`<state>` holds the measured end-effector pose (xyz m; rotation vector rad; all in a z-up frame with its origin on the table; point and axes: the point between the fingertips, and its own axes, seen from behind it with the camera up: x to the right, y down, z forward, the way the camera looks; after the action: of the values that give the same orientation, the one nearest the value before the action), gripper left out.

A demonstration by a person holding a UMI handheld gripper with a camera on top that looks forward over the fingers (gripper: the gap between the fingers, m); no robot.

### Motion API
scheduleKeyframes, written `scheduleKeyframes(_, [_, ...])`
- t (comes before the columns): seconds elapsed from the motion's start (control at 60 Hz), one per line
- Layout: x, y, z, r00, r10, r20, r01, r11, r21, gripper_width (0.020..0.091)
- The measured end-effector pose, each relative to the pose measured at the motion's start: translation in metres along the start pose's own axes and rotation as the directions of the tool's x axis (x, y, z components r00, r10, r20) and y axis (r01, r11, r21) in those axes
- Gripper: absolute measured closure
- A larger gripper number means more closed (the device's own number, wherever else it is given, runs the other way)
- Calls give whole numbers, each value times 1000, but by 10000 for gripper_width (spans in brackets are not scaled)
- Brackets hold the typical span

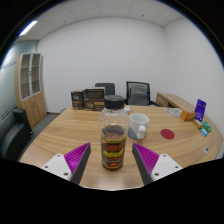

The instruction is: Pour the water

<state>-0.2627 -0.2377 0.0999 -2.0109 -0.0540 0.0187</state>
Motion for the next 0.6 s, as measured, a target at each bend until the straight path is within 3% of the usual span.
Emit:
scheduleKeyframes(0.133, [2,-8,46,1000,6,-16,-5,999,47,324])
scheduleKeyframes(0.183, [0,-10,54,1000,5,-3,-5,997,72,428])
scheduleKeyframes(0.233, [2,-13,58,1000,-9,-8,10,995,96,587])
scheduleKeyframes(0.3, [1,-16,62,1000,-12,4,11,992,125,607])
scheduleKeyframes(0.45, [5,-18,63,999,-32,-19,34,990,139,728])
scheduleKeyframes(0.6, [-2,-29,62,999,-38,-12,40,990,136,727])
